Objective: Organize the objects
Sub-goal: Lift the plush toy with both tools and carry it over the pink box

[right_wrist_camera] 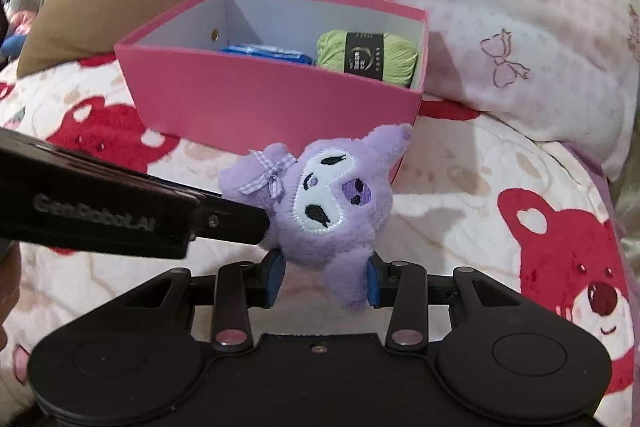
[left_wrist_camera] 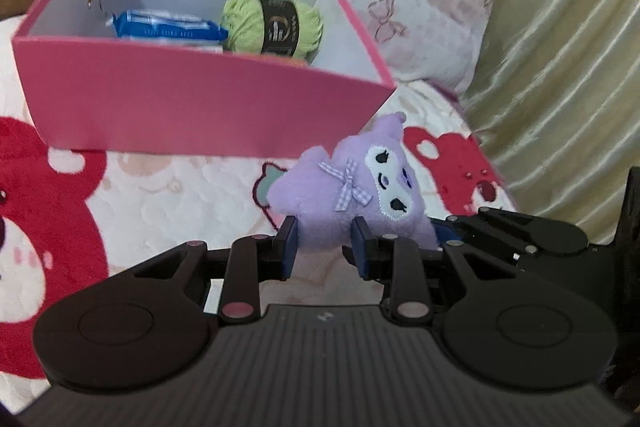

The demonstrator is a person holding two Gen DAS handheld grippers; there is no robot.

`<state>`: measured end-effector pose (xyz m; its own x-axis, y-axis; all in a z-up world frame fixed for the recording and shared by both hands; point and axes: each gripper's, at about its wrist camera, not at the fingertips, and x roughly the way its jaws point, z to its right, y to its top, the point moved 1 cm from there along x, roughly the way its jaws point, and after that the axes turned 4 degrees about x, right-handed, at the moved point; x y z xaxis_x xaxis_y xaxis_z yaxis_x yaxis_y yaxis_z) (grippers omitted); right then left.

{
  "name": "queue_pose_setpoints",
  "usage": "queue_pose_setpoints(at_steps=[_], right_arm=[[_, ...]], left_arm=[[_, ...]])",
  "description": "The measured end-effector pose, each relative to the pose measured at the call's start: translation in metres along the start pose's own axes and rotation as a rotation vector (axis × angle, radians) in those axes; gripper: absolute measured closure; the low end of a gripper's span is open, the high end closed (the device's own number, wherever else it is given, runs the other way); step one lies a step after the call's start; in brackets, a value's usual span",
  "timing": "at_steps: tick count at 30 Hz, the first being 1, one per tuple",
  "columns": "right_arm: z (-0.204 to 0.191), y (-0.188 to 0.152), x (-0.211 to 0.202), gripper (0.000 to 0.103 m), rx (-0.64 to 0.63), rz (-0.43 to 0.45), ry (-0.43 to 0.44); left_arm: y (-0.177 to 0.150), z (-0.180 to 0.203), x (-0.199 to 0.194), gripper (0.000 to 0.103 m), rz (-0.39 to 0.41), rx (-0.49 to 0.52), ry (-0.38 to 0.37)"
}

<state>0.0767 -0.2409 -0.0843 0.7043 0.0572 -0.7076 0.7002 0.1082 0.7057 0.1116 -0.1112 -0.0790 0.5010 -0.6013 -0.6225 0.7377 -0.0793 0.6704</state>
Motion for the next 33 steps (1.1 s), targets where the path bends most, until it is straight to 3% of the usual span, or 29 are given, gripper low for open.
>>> queue_pose_setpoints(at_steps=[6,11,18,25,33], right_arm=[[-0.015,0.007,-0.022,0.057,-0.021,0.046,0.0],[-0.03,0.012,-0.04,0.057,-0.02,0.079,0.009],[-0.063,0.02,-0.058,0.058,-0.131,0.115,-0.035],[-0.08,0.04,-0.077,0.058,-0.147,0.12,-0.027],[-0.103,0.061,-0.095,0.058,-0.158,0.13,-0.034]], left_arm=[[0.003,-0.014,-0.025,0.076,0.04,-0.033,-0.058],[0.006,-0.012,-0.051,0.077,0.052,0.03,-0.034],[0.011,-0.011,-0.077,0.077,0.035,0.046,0.004],[0.023,-0.015,-0.107,0.077,0.032,0.036,0.01],[0.032,-0.023,-0.138,0.075,0.094,0.049,-0.004]])
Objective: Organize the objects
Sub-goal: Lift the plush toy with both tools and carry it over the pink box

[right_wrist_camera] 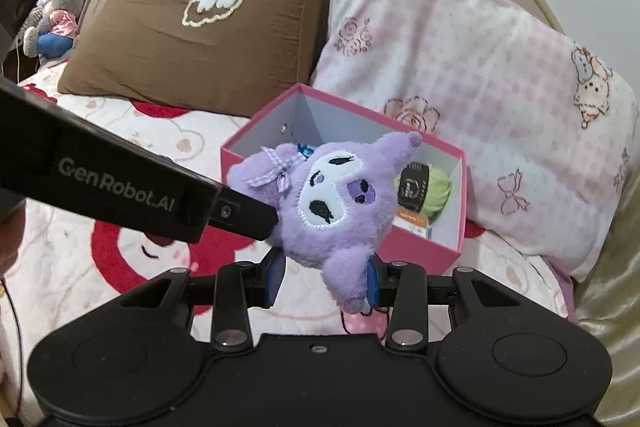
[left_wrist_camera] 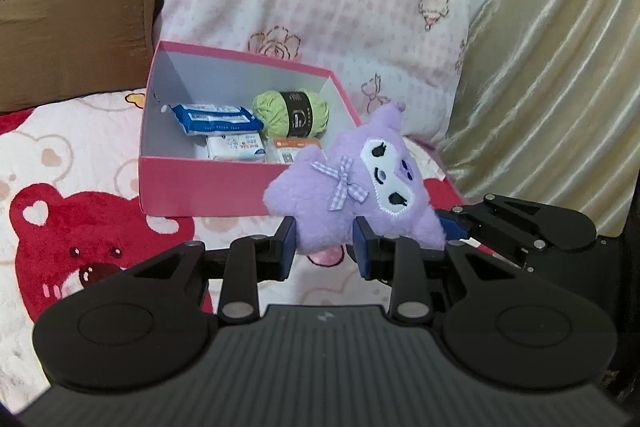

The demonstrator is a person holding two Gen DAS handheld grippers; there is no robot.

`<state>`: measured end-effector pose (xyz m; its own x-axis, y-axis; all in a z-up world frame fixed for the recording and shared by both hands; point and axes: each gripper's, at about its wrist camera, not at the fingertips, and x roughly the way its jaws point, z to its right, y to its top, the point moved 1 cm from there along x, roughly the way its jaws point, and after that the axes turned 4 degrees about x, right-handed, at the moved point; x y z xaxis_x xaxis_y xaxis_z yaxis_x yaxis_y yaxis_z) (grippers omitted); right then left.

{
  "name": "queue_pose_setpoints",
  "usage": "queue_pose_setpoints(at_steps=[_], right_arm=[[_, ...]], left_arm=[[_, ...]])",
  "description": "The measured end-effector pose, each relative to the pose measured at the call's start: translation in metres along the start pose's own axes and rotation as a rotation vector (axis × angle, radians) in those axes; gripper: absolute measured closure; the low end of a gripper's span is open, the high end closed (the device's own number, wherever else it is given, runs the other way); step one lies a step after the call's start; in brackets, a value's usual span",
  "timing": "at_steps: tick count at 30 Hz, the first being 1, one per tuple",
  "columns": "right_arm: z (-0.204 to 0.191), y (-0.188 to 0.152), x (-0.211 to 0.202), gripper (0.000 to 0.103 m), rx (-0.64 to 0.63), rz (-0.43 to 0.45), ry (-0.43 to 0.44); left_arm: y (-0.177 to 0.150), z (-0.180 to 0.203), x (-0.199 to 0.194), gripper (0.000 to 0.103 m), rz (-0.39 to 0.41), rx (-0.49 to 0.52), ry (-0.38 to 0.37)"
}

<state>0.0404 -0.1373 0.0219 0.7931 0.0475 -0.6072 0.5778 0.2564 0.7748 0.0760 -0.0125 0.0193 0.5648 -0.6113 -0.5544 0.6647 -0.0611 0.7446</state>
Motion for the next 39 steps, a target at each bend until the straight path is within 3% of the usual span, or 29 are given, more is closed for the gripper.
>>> queue_pose_setpoints(at_steps=[10,19,27,39], right_arm=[[-0.012,0.029,-0.006,0.058,-0.022,0.024,0.005],[-0.005,0.057,-0.005,0.058,-0.001,0.046,0.062],[0.01,0.095,-0.003,0.058,0.052,0.076,0.104],[0.046,0.129,0.038,0.058,0.117,0.011,0.151]], left_arm=[[0.027,-0.015,-0.024,0.075,0.019,-0.052,-0.015],[0.066,-0.011,-0.039,0.073,0.057,0.035,0.016],[0.097,-0.008,-0.04,0.071,0.074,0.052,0.059],[0.146,-0.018,0.007,0.071,0.002,0.024,0.076]])
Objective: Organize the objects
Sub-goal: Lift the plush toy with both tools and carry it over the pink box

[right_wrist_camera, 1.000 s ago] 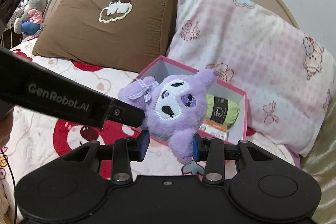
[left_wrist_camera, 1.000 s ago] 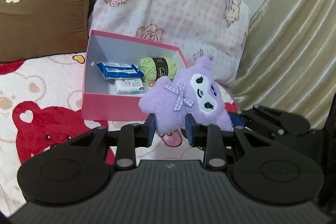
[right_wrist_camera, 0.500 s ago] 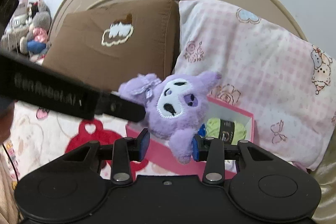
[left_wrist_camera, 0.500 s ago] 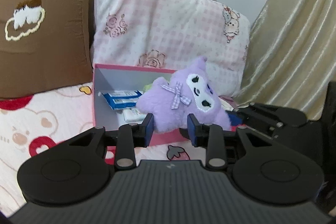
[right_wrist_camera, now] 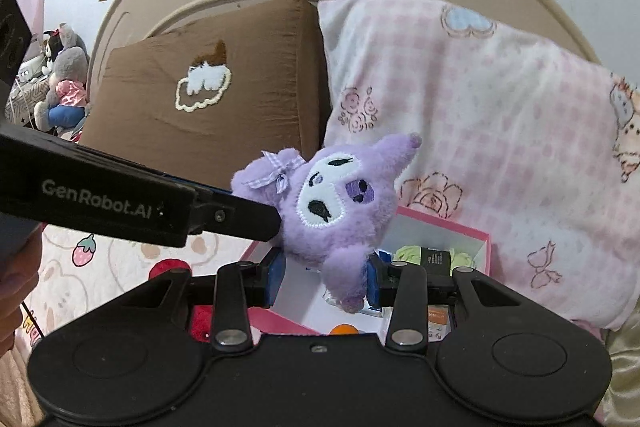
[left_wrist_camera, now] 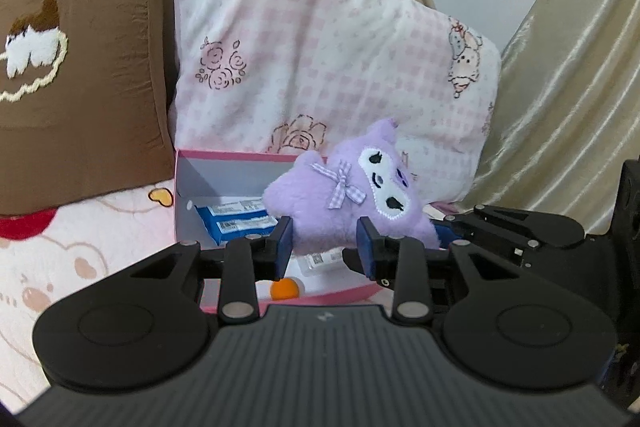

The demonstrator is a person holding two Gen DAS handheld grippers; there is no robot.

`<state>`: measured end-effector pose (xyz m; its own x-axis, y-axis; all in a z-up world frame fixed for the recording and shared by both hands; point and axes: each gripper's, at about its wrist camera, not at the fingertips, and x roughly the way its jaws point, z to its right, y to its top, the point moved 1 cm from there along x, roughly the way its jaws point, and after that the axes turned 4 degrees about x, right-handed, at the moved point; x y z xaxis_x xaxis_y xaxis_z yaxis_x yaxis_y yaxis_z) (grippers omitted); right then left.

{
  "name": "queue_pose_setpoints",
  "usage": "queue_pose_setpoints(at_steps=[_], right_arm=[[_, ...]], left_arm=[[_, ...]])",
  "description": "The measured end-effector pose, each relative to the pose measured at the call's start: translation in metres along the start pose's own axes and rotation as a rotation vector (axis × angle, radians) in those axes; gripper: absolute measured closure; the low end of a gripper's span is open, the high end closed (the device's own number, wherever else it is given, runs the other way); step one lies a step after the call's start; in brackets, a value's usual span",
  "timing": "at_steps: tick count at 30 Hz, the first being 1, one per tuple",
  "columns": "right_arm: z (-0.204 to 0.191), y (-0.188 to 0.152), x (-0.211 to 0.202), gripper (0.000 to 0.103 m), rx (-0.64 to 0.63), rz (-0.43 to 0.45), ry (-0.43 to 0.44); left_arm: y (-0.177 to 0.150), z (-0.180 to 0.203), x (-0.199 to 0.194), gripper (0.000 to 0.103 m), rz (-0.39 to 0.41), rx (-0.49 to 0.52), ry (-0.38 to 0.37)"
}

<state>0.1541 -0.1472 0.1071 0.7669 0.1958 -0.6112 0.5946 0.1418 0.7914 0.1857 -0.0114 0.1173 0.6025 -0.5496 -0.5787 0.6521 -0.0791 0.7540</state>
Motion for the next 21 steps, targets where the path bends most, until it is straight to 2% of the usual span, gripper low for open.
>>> queue_pose_setpoints(at_steps=[10,13,21], right_arm=[[0.033,0.017,0.038,0.058,0.064,-0.047,0.064],[0.043,0.016,0.06,0.058,0.088,-0.076,0.076],[0.055,0.008,0.106,0.058,0.102,-0.084,0.08]], left_arm=[[0.022,-0.013,0.048,0.071,-0.056,-0.016,0.049],[0.023,-0.02,0.069,0.071,-0.079,-0.021,0.069],[0.019,-0.043,0.11,0.071,-0.114,-0.062,0.1]])
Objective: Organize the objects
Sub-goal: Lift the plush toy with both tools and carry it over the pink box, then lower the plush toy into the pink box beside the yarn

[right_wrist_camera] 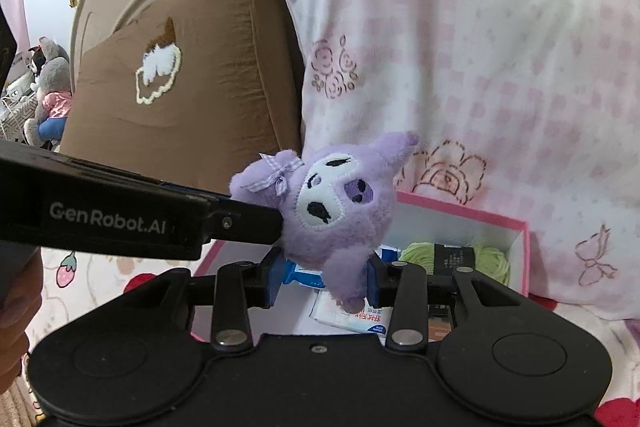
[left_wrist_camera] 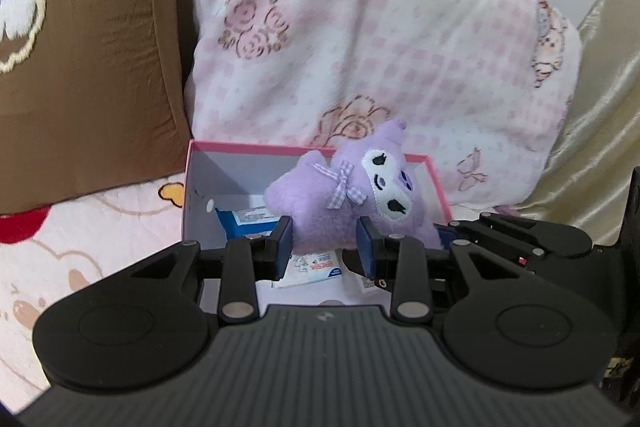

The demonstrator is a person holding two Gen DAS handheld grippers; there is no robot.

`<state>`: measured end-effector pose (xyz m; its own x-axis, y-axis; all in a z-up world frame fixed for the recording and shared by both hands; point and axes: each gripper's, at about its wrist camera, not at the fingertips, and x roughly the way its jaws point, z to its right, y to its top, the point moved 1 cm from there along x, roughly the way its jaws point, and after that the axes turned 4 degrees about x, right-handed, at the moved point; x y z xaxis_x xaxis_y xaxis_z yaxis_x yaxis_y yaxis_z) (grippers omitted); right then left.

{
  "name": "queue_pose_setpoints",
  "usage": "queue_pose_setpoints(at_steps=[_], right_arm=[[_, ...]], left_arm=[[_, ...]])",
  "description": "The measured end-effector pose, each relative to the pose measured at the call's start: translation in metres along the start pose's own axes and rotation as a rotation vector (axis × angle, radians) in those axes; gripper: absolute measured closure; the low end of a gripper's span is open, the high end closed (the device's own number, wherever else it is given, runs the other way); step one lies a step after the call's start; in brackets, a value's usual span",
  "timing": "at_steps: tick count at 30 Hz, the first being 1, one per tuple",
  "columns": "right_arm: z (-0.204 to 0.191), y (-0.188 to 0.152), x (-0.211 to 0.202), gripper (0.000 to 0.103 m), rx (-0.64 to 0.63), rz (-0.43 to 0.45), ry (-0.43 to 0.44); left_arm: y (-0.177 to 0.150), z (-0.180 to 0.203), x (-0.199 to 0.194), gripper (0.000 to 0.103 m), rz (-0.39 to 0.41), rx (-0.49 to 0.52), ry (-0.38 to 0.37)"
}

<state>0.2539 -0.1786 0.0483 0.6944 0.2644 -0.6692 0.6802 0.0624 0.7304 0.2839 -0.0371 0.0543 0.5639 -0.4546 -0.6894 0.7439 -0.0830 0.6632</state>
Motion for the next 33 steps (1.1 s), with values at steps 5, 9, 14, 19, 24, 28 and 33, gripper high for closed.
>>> queue_pose_setpoints(at_steps=[5,9,14,19,24,28,33], right_arm=[[0.01,-0.003,0.025,0.058,0.024,-0.045,0.009],[0.013,-0.01,0.032,0.058,0.05,-0.06,0.016],[0.016,-0.018,0.042,0.058,0.047,-0.098,0.01],[0.023,-0.018,0.059,0.057,0.055,-0.122,0.018],[0.028,-0.02,0.082,0.057,0.088,-0.162,0.025],[0.037,-0.019,0.093,0.057,0.157,-0.211,0.056],[0.041,-0.016,0.1,0.057,0.158,-0.221,0.047]], left_arm=[[-0.005,-0.009,0.024,0.071,-0.027,-0.02,-0.001],[-0.013,-0.007,0.031,0.071,-0.039,0.009,0.014],[-0.017,-0.015,0.049,0.07,-0.074,-0.022,0.0],[-0.02,-0.021,0.066,0.07,-0.087,-0.043,0.038],[-0.02,-0.026,0.084,0.07,-0.105,-0.063,0.068],[-0.024,-0.034,0.091,0.07,-0.113,-0.102,0.039],[-0.024,-0.033,0.094,0.07,-0.088,-0.086,0.059]])
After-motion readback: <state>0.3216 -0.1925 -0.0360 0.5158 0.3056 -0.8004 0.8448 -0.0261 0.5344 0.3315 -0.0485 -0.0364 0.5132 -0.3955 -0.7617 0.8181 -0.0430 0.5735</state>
